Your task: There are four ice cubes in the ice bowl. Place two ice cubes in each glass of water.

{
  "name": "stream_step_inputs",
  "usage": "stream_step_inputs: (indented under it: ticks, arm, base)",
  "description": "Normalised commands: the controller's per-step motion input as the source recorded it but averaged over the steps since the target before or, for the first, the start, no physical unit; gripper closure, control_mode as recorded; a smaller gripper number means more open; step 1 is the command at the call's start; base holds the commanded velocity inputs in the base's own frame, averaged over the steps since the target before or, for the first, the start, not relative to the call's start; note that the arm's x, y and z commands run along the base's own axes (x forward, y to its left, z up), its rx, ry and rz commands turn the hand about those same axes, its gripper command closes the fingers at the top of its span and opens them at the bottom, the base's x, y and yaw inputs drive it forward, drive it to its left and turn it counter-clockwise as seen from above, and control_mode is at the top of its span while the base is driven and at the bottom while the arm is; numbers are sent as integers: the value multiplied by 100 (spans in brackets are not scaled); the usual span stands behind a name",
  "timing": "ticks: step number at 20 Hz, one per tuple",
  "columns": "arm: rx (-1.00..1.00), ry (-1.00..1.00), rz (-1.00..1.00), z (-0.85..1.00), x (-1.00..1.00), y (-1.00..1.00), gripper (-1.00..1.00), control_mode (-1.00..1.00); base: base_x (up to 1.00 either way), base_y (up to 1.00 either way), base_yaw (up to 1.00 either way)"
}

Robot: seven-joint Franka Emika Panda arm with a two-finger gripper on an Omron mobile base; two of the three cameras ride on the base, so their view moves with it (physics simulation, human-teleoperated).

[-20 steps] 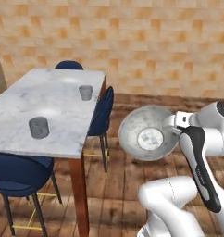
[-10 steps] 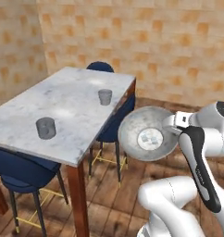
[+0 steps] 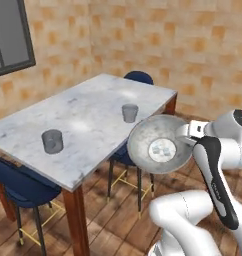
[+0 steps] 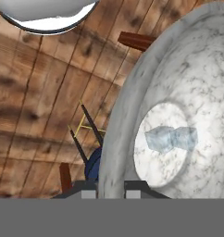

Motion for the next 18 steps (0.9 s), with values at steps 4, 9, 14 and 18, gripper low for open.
stream_step_inputs:
  ticks: [4,9,14,18]
  arm:
    - [0,0,0,0,0,0,100,100]
    - [0,0,0,0,0,0,100,100]
    - [0,0,0,0,0,0,100,100]
    - [0,0,0,0,0,0,100,100]
  base:
    - [36,-76,42]
    - [39,-70,41]
    - [44,-37,43]
    - [43,0,44]
